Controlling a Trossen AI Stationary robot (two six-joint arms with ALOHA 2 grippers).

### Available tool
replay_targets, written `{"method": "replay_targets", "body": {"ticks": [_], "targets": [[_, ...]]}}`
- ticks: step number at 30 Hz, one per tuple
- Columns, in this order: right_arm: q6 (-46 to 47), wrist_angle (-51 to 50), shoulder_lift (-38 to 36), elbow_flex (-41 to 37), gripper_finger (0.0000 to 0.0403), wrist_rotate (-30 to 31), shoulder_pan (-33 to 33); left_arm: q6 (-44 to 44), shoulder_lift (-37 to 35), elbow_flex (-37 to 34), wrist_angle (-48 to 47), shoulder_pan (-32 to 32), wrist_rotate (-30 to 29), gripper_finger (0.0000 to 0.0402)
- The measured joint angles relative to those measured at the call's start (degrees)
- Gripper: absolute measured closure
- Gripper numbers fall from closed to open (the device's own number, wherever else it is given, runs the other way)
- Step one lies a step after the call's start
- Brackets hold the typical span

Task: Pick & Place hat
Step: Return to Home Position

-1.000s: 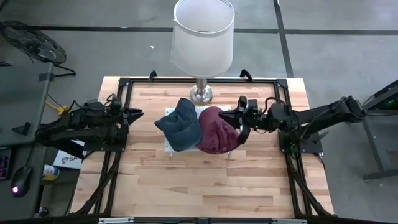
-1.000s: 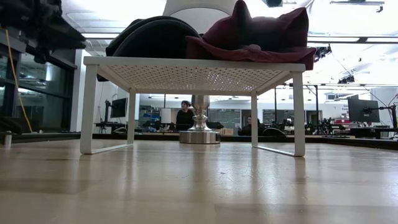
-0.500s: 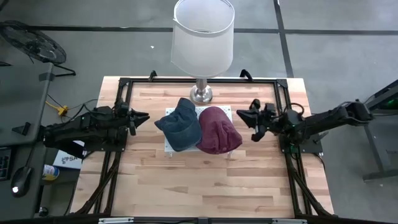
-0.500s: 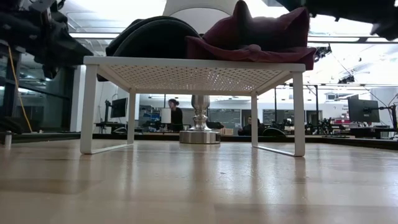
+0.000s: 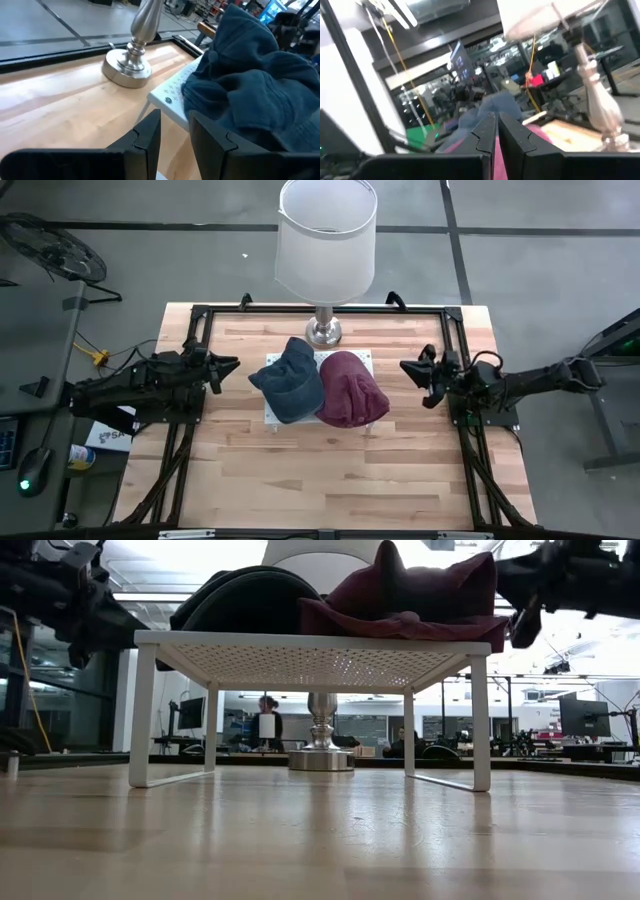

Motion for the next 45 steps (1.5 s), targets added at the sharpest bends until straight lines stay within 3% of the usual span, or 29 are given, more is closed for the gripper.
{"method": "replay_targets", "body": {"ticks": [9, 23, 30, 35, 45], "targets": [[1.12, -9.9, -8.81, -2.35, 0.039, -3.26, 0.02, -2.47, 0.0, -9.31, 12.41, 0.01, 0.98, 0.0301], [2.42, -34.75, -29.46, -2.28, 0.039, -6.55, 0.02, -3.37, 0.13, -9.93, 7.49, 0.01, -3.8, 0.0301], [2.64, -40.3, -29.96, -1.42, 0.039, -7.65, -0.1, 0.75, 0.13, -10.18, 10.7, -0.01, -3.37, 0.0301], [2.69, -40.73, -29.94, -1.5, 0.039, -7.97, -0.17, 11.0, 0.11, -10.18, 16.05, -0.01, 1.25, 0.0301], [3.96, -42.08, -29.94, -1.5, 0.039, -11.84, -0.17, 13.67, -0.12, -12.95, 21.84, 0.01, 11.98, 0.0301]]}}
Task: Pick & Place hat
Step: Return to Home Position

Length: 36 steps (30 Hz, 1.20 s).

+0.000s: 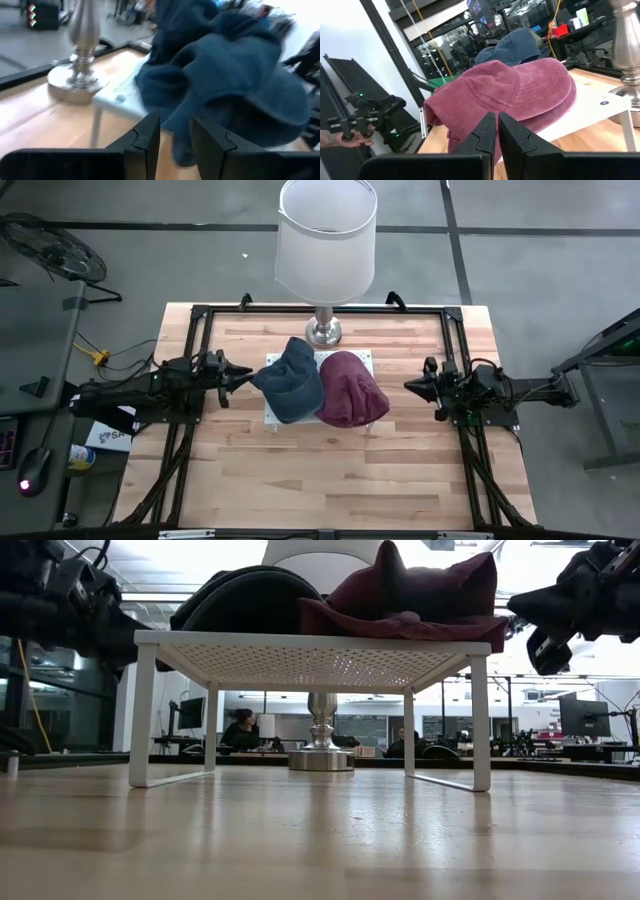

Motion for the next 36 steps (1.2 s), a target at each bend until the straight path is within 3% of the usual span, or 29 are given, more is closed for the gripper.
{"method": "replay_targets", "body": {"ticks": [5, 15, 36], "targets": [[0.4, -0.06, 0.0, 0.0, 0.039, -0.72, 0.0, 1.05, -0.11, -2.86, 7.03, 0.0, 3.23, 0.0301], [0.02, -0.2, 0.07, 0.0, 0.039, -0.72, 0.0, 2.08, -0.18, -3.02, 7.83, -0.02, 7.2, 0.0301], [0.93, -0.2, 0.07, 0.0, 0.039, -0.7, -0.01, 2.07, -0.18, -2.98, 6.7, -0.01, 6.74, 0.0301]]}}
